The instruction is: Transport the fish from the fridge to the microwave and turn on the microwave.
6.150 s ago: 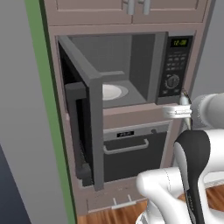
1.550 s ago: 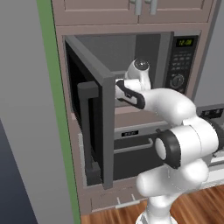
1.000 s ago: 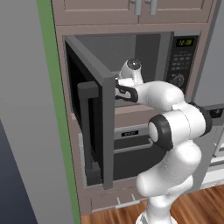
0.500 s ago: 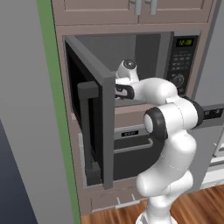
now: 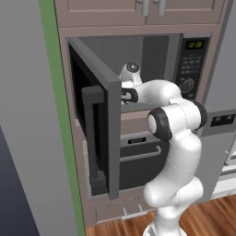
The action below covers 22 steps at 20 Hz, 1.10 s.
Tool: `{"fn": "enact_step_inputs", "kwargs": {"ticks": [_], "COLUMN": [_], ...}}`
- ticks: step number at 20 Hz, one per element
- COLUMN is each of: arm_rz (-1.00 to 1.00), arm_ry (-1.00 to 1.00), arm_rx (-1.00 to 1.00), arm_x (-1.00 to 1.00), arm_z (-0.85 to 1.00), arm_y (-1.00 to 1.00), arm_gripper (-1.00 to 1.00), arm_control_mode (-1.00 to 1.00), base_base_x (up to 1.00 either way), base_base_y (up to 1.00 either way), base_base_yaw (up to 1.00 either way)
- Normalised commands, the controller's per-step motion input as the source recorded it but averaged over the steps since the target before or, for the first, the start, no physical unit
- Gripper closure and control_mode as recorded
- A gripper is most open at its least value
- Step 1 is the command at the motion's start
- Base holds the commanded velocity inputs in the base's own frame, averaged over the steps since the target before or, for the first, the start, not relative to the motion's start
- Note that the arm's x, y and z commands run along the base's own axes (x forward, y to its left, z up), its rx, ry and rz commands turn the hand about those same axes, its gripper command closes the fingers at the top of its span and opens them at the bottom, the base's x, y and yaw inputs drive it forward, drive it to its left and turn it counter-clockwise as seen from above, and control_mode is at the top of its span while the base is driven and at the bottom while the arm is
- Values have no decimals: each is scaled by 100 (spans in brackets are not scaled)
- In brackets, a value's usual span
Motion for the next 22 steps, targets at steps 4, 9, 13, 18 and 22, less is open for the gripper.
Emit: {"fn": "enact_step_inputs", "kwargs": {"ticks": [4, 9, 13, 18, 22], "arm_rz": [0, 0, 0, 0, 0], "arm_ry": [4, 5, 4, 1, 0], "arm_rx": [0, 0, 0, 0, 0], "arm_x": [29, 26, 23, 9, 0], "arm_z": [-4, -4, -3, -1, -2], "arm_y": [9, 8, 6, 5, 11], "arm_gripper": [100, 100, 100, 100, -100], "arm_control_mode": [-100, -100, -100, -100, -100], "base_base_x": [0, 0, 0, 0, 0], "base_base_y": [0, 0, 0, 0, 0], "base_base_yaw": [0, 0, 0, 0, 0]}}
